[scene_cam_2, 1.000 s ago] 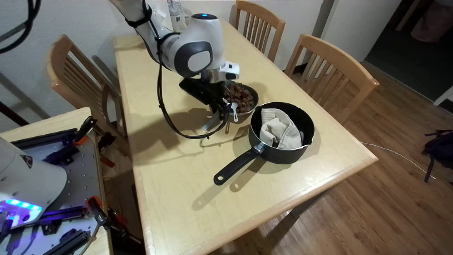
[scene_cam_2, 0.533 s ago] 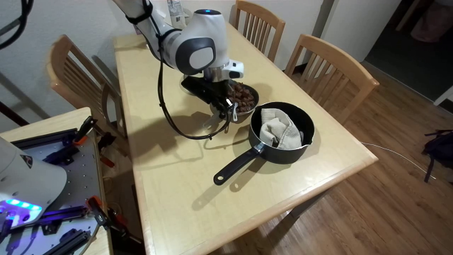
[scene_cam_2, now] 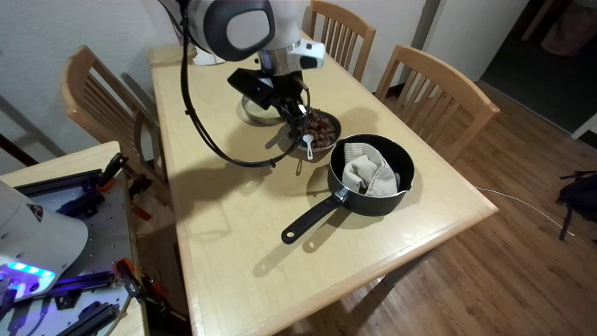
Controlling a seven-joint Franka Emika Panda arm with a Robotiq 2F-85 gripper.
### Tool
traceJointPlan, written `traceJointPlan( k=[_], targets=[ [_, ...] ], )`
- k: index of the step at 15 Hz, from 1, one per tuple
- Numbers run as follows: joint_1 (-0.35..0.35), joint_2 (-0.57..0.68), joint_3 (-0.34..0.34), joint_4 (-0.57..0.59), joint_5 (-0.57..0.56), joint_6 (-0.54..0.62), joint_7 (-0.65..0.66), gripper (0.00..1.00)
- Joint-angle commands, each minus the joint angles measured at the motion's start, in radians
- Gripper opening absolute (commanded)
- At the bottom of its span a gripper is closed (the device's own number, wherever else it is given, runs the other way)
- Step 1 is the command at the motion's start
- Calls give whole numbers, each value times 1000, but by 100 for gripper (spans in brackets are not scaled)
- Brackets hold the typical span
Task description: Remove the glass lid from the black pot on the right, place the grey measuring spoon inside the black pot
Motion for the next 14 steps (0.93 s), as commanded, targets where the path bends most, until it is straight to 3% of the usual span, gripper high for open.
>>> traceJointPlan(
  k=[1,2,3,8,11,14],
  targets=[
    [-78,-148,28,-109,75,59,-48,2],
    [-96,-166,36,-122,111,92,-72,2],
    [-64,-104,23,-58,49,39,-15,4],
    [-90,-152,29,-95,75,61,-34,2],
    [-77,-162,-6,-55,1,113,89,2],
    [-93,-169,-33,28,4,65,160,2]
  ],
)
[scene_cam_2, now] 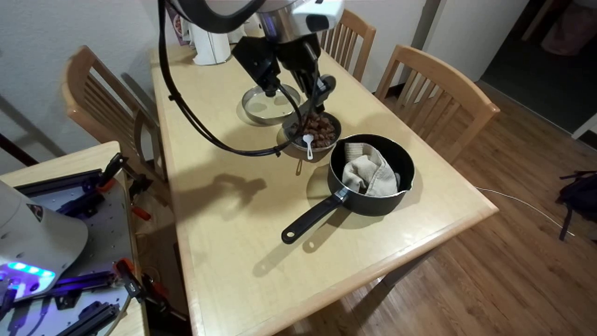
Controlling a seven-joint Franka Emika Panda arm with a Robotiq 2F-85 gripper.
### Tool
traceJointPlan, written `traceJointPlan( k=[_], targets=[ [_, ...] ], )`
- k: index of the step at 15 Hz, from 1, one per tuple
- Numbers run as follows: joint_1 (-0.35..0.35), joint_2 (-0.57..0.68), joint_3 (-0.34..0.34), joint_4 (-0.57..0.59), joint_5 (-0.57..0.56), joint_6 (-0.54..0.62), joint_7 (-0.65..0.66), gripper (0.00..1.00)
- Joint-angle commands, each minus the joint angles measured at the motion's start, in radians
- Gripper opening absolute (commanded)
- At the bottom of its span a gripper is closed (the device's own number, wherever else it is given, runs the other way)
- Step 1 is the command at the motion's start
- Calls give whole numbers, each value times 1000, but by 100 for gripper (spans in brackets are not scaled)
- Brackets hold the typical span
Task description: Remove the glass lid from the black pot on the right, place the grey measuring spoon inside the black pot
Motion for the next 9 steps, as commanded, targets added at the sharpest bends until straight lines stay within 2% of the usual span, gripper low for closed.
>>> traceJointPlan(
  k=[1,5,6,7,9],
  targets=[
    [-27,-4,-25,104,9,-76,65,1],
    [-76,55,-13,239,139,-251,-17,2],
    [-70,61,-30,235,88,-189,42,2],
    [-66,20,-22,196,86,-206,24,4],
    [-70,39,-28,217,86,-204,26,4]
  ],
)
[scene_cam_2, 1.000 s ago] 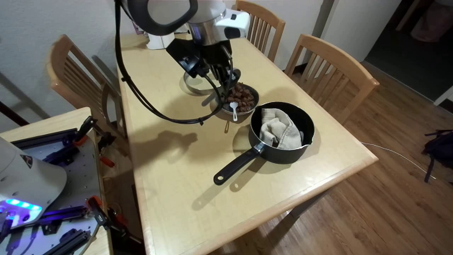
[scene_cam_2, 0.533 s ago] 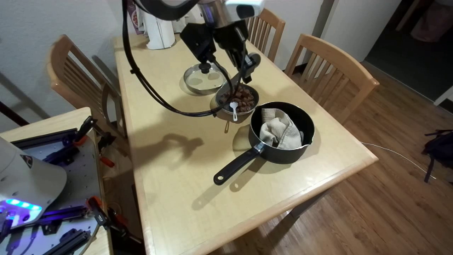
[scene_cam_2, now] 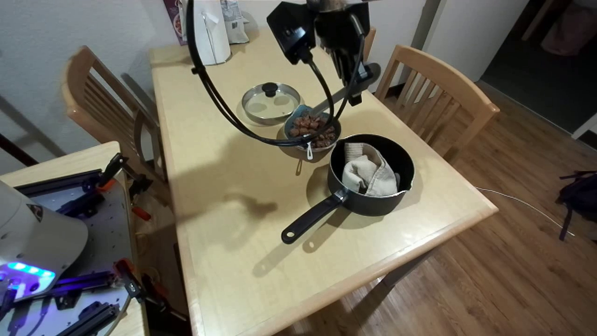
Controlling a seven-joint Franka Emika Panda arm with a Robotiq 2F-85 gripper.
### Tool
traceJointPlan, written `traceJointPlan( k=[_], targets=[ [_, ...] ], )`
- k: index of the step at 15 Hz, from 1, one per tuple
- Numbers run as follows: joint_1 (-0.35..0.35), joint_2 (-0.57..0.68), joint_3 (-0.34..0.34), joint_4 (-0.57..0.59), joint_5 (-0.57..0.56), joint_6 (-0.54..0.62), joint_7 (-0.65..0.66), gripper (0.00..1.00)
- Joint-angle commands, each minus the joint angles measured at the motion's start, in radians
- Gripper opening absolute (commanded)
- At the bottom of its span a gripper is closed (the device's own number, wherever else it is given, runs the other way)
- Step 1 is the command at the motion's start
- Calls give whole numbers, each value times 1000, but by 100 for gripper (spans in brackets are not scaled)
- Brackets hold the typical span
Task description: Remove the glass lid from the black pot on the right, place the grey measuring spoon inside the black pot
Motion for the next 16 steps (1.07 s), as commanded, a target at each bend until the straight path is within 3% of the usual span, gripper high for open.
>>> traceJointPlan(
  k=[1,6,11,13,16],
  targets=[
    [-11,6,10,5,-2,-1,0,2],
    [-43,78,44,137,153,-367,-92,2],
    [-95,184,41,305,244,-624,-180,2],
    [-73,145,32,245,197,-566,-120,4],
    [-86,176,29,277,197,-574,-121,2]
  ],
)
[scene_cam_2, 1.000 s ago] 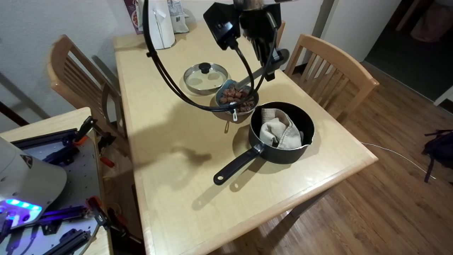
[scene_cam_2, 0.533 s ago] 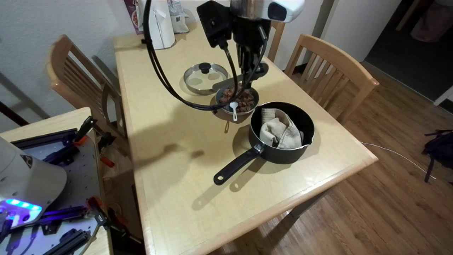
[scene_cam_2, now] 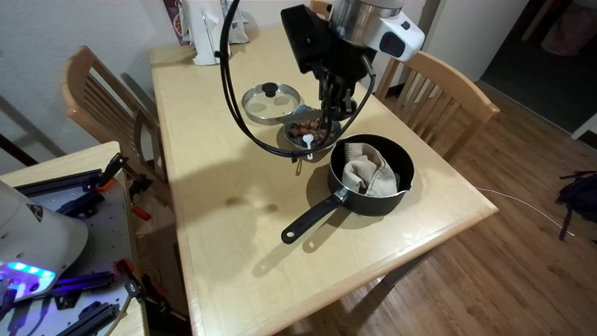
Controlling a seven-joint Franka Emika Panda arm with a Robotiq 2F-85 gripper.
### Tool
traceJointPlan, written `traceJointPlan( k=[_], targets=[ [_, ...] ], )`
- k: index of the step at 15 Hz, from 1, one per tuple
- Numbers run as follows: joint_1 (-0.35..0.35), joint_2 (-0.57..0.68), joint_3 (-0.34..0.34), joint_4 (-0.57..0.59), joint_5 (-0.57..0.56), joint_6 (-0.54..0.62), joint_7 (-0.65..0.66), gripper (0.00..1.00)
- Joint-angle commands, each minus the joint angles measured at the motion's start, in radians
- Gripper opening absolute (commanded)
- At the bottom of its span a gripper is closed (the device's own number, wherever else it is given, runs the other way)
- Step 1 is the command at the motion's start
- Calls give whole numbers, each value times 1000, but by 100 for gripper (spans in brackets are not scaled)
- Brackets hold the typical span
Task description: Remove the glass lid from the black pot on the right, place the grey measuring spoon inside the black pot
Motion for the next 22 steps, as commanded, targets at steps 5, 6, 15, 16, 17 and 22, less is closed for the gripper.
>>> traceJointPlan(
  k=[5,6,15,16,17,22],
  targets=[
    [-49,122,11,171,48,-271,-23,2],
    [-60,148,11,206,55,-298,-31,2],
    [-92,244,9,313,37,-292,-29,2],
    [-98,270,15,345,48,-331,-35,2],
    [-100,287,20,363,54,-325,-42,2],
    [-111,432,35,525,61,-342,-46,2]
  ],
)
